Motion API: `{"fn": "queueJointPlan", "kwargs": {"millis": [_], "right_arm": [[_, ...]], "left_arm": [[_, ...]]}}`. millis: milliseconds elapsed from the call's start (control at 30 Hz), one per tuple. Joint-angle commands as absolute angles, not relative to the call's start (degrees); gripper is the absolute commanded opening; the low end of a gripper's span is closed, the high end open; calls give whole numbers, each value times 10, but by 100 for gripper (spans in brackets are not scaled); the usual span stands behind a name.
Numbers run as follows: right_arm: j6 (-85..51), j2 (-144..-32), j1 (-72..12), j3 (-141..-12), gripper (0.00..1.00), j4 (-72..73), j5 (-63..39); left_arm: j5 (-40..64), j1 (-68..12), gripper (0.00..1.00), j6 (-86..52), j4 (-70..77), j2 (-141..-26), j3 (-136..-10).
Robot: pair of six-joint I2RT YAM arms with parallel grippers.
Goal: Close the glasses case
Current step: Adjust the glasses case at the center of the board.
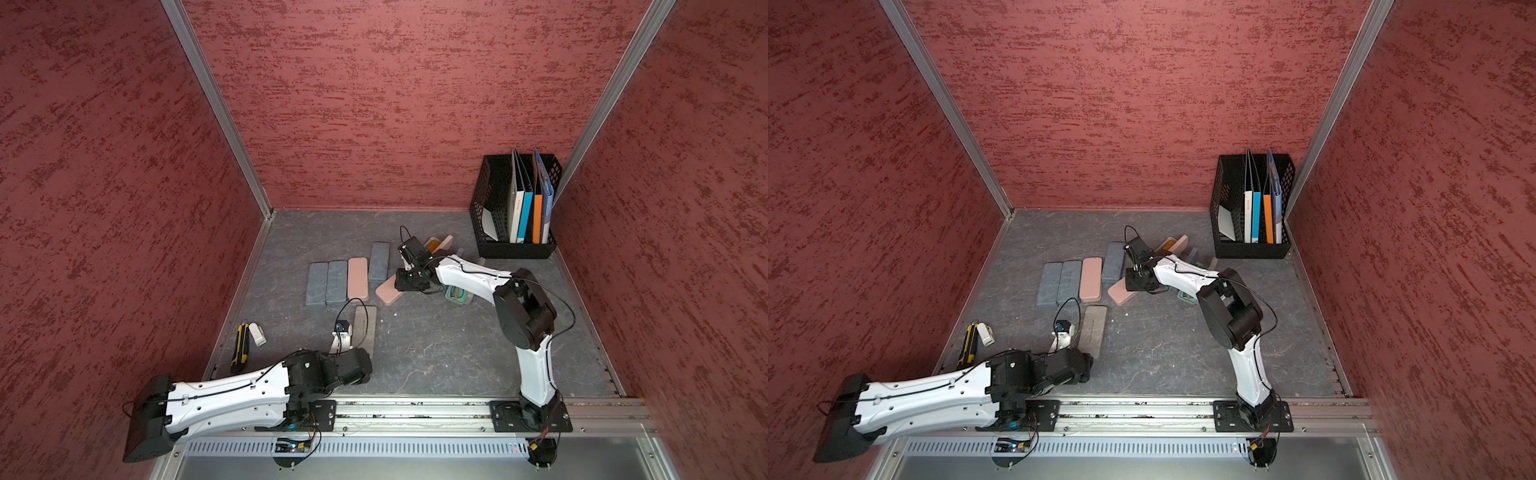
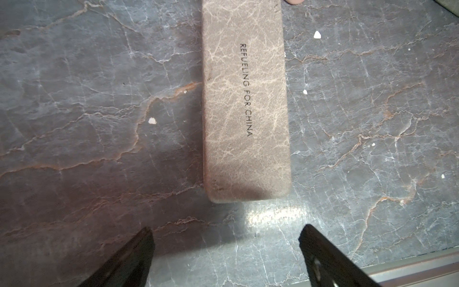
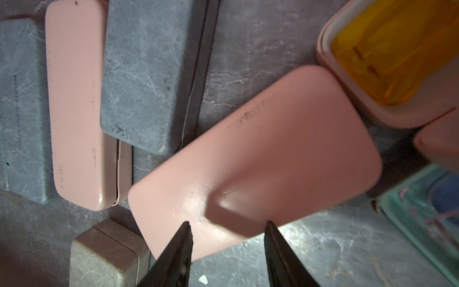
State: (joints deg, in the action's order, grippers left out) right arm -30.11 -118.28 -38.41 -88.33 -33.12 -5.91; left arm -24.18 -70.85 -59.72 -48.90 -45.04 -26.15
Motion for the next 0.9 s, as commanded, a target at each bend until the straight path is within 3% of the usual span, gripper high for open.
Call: {"fn": "queueJointPlan", "kwargs": {"millis": [0,200,867], "right_arm": [[-287,-1212,-372,-898,47,-357,-38],[-276,-1197,-369,-872,51,-344,-31],[-262,-1284,-363,-997,51,-344,-144]], "left_arm": [[-252,-712,94,-602,-496,-447,-266],[-255,-710,95,-601,-494,-446,-265],[-257,-709,96,-589,-493,-440,-283]]}}
